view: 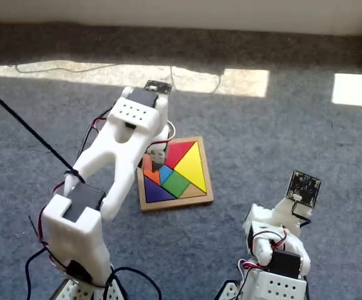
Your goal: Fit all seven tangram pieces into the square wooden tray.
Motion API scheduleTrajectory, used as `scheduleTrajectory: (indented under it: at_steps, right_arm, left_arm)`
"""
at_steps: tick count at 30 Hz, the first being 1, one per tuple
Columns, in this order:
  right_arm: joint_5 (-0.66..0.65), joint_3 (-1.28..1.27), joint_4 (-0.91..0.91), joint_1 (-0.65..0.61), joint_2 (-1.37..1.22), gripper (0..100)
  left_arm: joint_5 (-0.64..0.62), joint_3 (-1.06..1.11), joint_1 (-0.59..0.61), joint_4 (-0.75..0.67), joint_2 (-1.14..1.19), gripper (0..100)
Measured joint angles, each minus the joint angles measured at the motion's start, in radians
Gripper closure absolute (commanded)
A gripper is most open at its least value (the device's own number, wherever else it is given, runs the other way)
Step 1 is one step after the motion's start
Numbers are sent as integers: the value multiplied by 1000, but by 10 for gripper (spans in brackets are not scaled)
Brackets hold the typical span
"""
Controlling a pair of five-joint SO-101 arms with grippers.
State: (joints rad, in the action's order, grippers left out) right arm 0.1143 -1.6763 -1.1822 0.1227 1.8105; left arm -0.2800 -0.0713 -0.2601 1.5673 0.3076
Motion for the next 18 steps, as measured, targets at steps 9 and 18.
scheduleTrajectory:
  at_steps: [9, 18]
  right_arm:
    - [0, 0, 0, 0, 0, 995]
    - [0, 0, 0, 0, 0, 995]
  left_arm:
    - [68, 121, 3, 18, -333, 995]
    - [69, 537, 6, -258, -657, 995]
